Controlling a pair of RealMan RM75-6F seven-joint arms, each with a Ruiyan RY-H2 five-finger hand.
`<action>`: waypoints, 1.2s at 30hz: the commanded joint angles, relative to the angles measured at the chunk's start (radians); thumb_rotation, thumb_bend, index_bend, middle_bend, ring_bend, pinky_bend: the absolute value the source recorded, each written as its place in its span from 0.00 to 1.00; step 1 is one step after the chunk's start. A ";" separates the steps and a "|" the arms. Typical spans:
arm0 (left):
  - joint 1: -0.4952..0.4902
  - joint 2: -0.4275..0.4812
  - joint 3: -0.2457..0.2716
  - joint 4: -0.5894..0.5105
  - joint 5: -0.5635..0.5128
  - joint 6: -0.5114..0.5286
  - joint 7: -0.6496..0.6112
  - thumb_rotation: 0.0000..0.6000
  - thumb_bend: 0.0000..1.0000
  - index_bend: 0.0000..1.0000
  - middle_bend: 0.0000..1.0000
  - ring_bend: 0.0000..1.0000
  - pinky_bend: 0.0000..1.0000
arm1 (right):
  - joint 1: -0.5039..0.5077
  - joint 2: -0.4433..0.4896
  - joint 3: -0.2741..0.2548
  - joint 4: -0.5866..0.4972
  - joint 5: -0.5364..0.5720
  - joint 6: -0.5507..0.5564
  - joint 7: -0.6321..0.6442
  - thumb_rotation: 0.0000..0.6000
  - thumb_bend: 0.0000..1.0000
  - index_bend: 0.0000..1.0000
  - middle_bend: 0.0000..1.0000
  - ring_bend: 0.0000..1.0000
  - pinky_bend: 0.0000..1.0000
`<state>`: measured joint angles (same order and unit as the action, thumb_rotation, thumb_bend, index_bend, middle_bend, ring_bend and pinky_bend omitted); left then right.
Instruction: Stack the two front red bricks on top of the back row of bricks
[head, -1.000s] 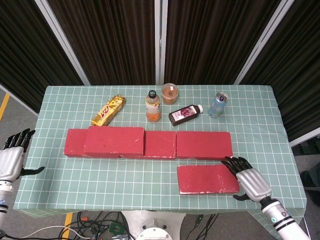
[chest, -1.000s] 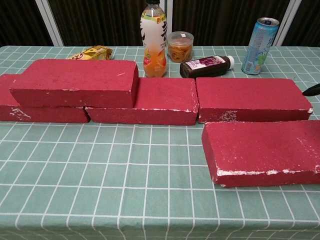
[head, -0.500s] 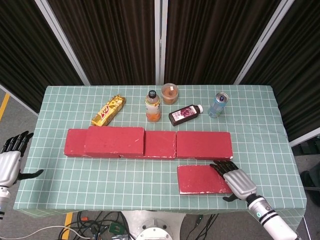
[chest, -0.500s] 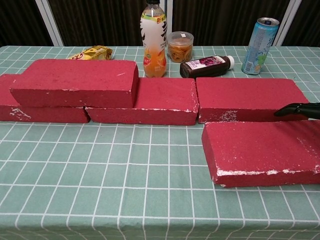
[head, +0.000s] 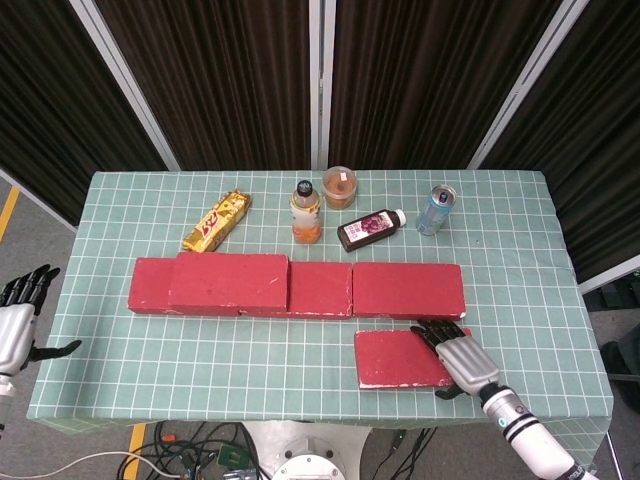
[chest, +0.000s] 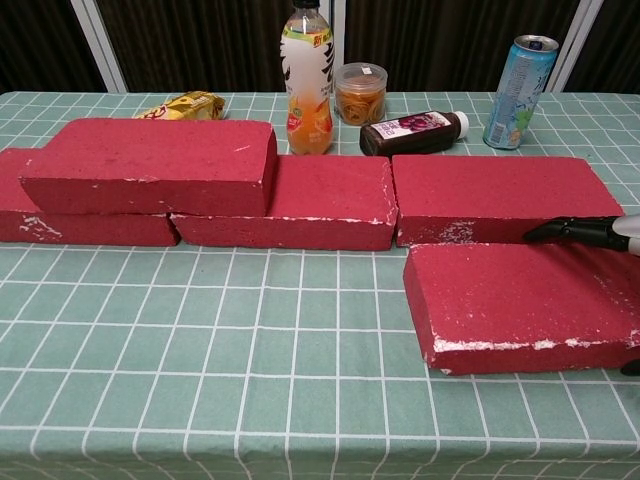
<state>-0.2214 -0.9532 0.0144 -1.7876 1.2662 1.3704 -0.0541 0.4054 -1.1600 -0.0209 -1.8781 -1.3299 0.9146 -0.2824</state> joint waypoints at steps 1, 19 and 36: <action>0.004 0.001 -0.005 0.002 -0.001 -0.009 -0.001 1.00 0.06 0.03 0.00 0.00 0.00 | 0.005 -0.008 0.001 0.004 0.013 -0.002 -0.001 1.00 0.00 0.00 0.00 0.00 0.00; 0.038 -0.012 -0.035 0.011 0.023 -0.011 -0.015 1.00 0.06 0.03 0.00 0.00 0.00 | 0.022 -0.048 -0.009 0.041 0.036 0.005 0.021 1.00 0.00 0.00 0.00 0.00 0.00; 0.058 -0.009 -0.049 0.009 0.033 -0.025 -0.017 1.00 0.06 0.03 0.00 0.00 0.00 | 0.010 -0.040 -0.026 0.026 -0.001 0.044 0.059 1.00 0.08 0.05 0.20 0.12 0.20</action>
<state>-0.1641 -0.9625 -0.0341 -1.7783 1.2988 1.3459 -0.0715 0.4165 -1.2034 -0.0449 -1.8487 -1.3260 0.9556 -0.2274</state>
